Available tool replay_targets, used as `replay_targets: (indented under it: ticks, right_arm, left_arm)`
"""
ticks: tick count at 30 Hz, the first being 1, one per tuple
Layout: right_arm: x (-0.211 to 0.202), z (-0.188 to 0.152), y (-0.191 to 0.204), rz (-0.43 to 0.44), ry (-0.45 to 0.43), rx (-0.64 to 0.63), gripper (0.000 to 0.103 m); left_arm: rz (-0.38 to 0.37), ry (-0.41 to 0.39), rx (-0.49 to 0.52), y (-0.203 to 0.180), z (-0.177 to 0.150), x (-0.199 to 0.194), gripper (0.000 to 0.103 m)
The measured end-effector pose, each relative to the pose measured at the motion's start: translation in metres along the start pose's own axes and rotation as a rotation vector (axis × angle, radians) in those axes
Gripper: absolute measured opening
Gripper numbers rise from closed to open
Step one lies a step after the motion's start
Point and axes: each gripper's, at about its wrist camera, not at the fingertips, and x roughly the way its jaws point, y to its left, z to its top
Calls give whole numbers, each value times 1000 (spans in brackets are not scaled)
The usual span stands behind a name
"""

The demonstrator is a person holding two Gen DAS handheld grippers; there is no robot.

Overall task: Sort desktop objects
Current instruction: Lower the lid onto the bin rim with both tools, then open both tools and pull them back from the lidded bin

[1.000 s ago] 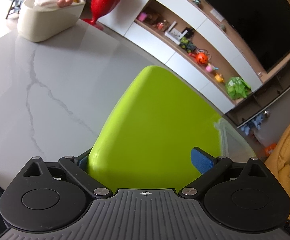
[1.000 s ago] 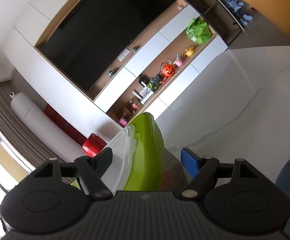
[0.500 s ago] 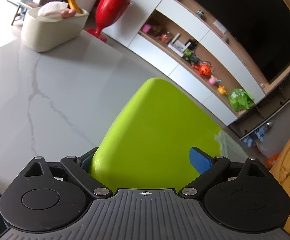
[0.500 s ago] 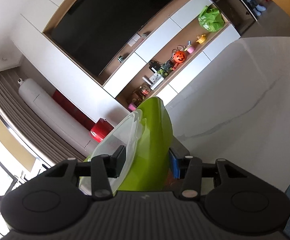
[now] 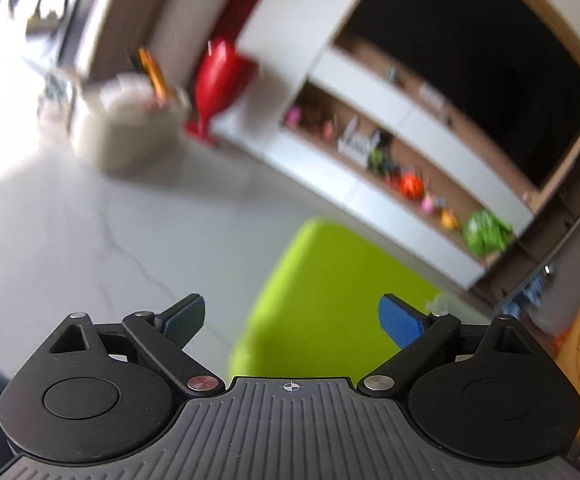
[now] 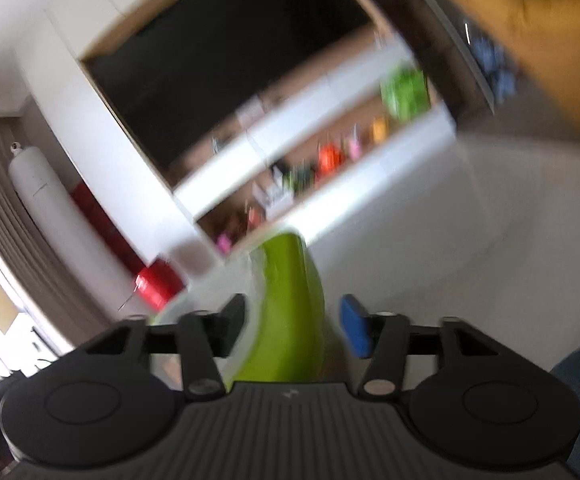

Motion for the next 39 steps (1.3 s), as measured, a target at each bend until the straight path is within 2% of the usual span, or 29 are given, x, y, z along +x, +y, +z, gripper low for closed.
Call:
replay_targets:
  ticks: [1,3,5,7,11,15,18,21,24,27,30,39]
  right_arm:
    - [-12,0,9,-2,-29,-63,82]
    - [-27,-1,25,4,3,-150,82]
    - [-35,-4,37,42,92,-188,75]
    - [-41,-11,45,89,182,-211,70]
    - [-27,-30,64,89,386,-264,69]
    - [0,-51,69,12,463,-247,70]
    - [16,-63,56,-43,500,-192,70]
    - [27,-63,44,-81,492,-132,70]
    - [30,-57,32,-112,453,-78,70]
    - [36,-56,22,-94,468,-25,72]
    - [44,-56,21,-106,435,-38,71]
    - [89,-37,16,-217,359,-61,71]
  left_arm:
    - [5,1,30,-1,-2,-11,99]
    - [-10,77,108,-4,-9,-21,99]
    - [-45,156,172,-8,-21,-29,99]
    - [-54,189,223,-12,-38,-37,99]
    - [-55,290,336,-31,-73,-25,99]
    - [-9,342,358,-41,-97,6,99]
    - [11,372,331,-42,-104,28,99]
    - [28,380,286,-38,-107,41,99]
    - [46,353,274,-38,-101,51,99]
    - [44,351,281,-41,-99,60,99]
    - [41,342,290,-46,-98,67,99]
    - [6,394,300,-65,-83,103,99]
